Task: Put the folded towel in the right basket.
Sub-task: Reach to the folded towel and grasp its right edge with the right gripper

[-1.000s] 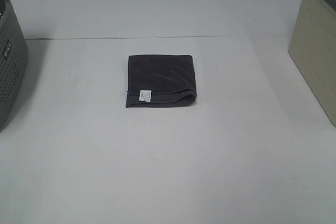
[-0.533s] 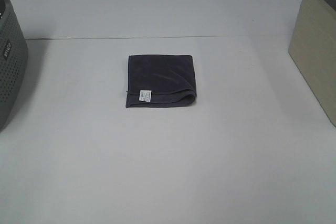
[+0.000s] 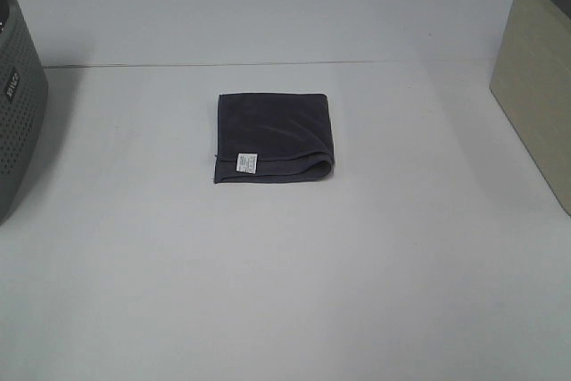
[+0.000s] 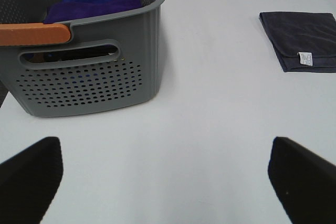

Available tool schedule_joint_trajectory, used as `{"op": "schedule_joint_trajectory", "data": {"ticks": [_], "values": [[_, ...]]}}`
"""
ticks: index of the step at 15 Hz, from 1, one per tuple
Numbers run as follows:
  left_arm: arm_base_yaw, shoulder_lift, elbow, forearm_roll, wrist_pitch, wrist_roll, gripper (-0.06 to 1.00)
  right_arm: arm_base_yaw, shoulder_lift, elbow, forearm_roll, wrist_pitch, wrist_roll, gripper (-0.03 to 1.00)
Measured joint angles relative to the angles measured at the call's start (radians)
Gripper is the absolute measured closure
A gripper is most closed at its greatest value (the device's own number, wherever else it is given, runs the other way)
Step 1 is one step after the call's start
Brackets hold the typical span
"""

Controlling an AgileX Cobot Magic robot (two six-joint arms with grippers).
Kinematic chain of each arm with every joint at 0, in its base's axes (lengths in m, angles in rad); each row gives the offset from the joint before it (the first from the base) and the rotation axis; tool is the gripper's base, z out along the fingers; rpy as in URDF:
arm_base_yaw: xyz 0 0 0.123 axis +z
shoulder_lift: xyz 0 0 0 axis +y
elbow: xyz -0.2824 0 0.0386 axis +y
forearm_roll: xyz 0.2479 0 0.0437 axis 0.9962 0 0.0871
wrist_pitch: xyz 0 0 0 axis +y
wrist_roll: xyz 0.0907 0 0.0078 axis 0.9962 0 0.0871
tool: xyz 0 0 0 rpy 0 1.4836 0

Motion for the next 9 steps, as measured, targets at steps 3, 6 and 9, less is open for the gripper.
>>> {"op": "schedule_joint_trajectory", "data": {"ticks": [3, 6, 9], "values": [[0.000, 0.000, 0.000, 0.000, 0.000, 0.000, -0.05, 0.000, 0.196, -0.139, 0.035, 0.041, 0.000, 0.02], [0.000, 0.000, 0.000, 0.000, 0.000, 0.000, -0.05, 0.000, 0.649, -0.467, 0.125, 0.118, 0.000, 0.02], [0.000, 0.000, 0.000, 0.000, 0.000, 0.000, -0.05, 0.000, 1.056, -0.818, 0.140, 0.118, 0.000, 0.02]]}}
